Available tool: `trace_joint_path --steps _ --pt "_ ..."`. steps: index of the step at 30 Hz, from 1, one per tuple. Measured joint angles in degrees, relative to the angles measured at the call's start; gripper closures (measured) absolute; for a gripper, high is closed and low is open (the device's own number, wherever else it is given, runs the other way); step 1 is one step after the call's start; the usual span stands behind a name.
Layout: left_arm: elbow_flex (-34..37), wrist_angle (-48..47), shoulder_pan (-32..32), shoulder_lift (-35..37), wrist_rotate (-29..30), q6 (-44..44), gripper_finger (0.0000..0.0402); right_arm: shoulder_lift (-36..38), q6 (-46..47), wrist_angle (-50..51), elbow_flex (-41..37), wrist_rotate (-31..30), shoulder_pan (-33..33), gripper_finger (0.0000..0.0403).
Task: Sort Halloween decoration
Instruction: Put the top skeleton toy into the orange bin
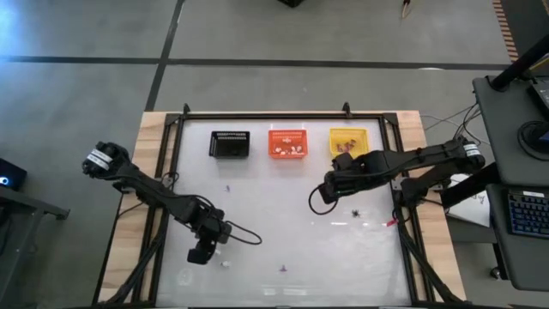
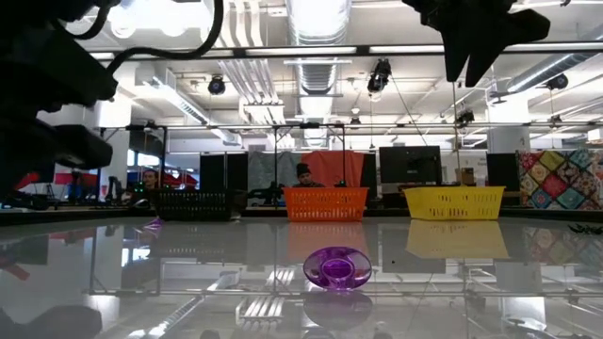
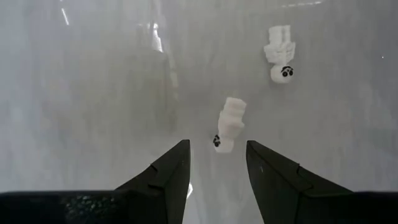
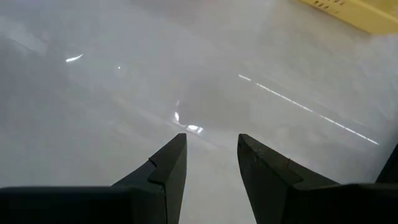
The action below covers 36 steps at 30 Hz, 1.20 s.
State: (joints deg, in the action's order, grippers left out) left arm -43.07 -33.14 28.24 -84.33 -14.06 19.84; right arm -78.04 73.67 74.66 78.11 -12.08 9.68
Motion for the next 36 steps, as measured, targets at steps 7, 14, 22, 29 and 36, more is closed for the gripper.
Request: trace_joint_path --steps 7,14,22,29,36 --pt "-0.9 1.9 0.3 -3.8 -0.1 -0.7 0.0262 0.0 0.6 0.0 0.0 0.0 0.6 0.0268" --pt "-1.4 1.8 0.3 -8.2 -0.3 -0.9 0.0262 0.0 0.7 0.0 0.0 0.0 0.6 0.0268" --pt "-1.3 2.0 0.3 -8.1 0.0 -1.3 0.0312 0.0 0.7 0.0 0.0 0.0 0.6 0.0268" --pt "-2.0 1.8 0.3 -7.2 -0.9 -2.3 0.0393 0.0 -0.2 0.0 0.0 -0.1 0.6 0.0268" --pt "-5.1 -0.5 -0.7 -7.2 -1.6 -6.4 0.0398 0.0 -0.8 0.1 0.0 -1.1 0.6 0.0268"
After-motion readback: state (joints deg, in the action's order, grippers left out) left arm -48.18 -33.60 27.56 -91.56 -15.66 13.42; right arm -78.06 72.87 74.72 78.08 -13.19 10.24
